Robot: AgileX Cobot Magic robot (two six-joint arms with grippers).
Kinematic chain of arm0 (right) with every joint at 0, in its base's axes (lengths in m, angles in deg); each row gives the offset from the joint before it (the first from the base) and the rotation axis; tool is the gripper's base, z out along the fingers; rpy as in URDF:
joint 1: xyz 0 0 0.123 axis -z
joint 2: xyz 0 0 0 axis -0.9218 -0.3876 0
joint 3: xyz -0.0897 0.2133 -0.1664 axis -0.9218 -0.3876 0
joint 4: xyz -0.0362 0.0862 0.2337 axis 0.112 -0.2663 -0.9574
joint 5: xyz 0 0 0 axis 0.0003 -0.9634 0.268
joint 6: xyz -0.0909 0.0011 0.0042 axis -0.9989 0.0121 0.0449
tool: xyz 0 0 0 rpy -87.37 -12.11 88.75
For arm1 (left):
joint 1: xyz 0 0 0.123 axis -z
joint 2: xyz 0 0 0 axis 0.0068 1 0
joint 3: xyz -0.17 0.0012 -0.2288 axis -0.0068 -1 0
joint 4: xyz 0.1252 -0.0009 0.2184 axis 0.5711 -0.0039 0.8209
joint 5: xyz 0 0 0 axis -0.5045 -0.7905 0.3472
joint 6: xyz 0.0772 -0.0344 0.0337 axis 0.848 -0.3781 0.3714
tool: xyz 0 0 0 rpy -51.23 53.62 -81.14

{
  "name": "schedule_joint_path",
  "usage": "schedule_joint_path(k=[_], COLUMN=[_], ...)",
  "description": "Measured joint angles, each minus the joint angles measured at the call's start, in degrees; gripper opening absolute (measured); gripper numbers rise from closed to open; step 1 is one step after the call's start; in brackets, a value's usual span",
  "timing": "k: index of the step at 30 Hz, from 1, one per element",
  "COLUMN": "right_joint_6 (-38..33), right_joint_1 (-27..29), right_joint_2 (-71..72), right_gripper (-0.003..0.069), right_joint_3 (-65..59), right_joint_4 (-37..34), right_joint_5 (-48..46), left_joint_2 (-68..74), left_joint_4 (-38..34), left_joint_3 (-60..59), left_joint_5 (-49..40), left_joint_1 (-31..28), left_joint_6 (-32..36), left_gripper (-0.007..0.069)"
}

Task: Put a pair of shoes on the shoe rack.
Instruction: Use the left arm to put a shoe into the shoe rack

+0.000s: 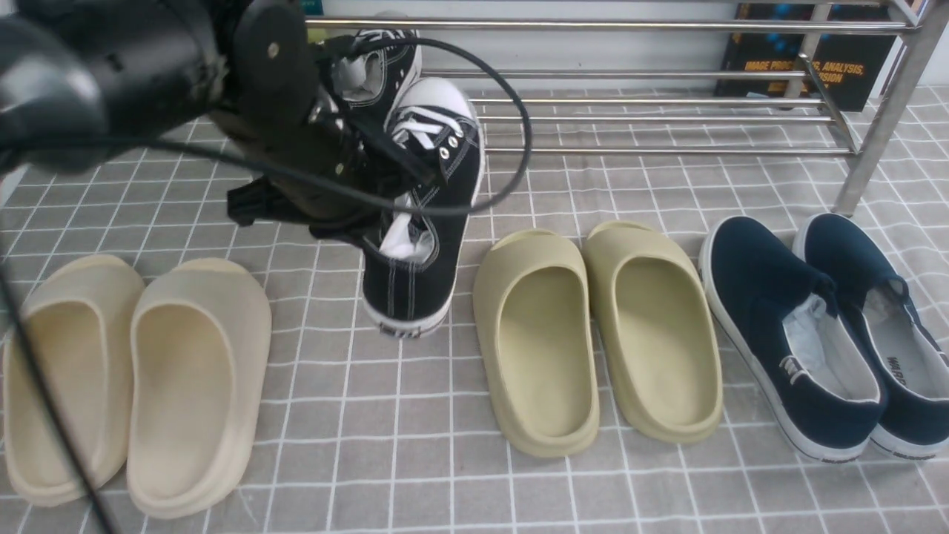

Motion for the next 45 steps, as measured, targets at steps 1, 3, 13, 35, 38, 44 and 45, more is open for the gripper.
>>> schedule_joint_path(k=[1,3,13,35,38,44,45], right_joint_6=[0.0,0.0,0.0,0.0,0.0,0.0,0.0], right_joint_1=[0.0,0.0,0.0,0.0,0.0,0.0,0.0], right_joint_2=[0.0,0.0,0.0,0.0,0.0,0.0,0.0], right_gripper=[0.0239,0.0239,0.0239,0.0239,0.0239,0.0239,0.0239], right_joint_3=[0.0,0.0,0.0,0.0,0.0,0.0,0.0], right_joint_4=[0.0,0.0,0.0,0.0,0.0,0.0,0.0], right_joint_5=[0.0,0.0,0.0,0.0,0.0,0.0,0.0], left_joint_2=[1.9,4.5,15.1,31.1,31.5,33.6,33.9], left_joint_4=[-1.2,-2.6,-5.1,2.5,3.0,3.0,3.2], left_joint_3=[1.8,4.6,18.7,41.9,42.1,42.1,42.1], left_joint_5=[-0.3,-0.7,-1.2,2.6,3.5,3.6,3.6], left_joint_1=[-0.9,-1.9,-3.8,-3.8,-3.8,-3.8,-3.8], left_joint_6=[1.1,2.4,5.5,6.0,5.7,5.6,5.6], left_gripper=[-0.0013,-0.0013,-0.0013,-0.0013,-0.0013,-0.0013,-0.0013])
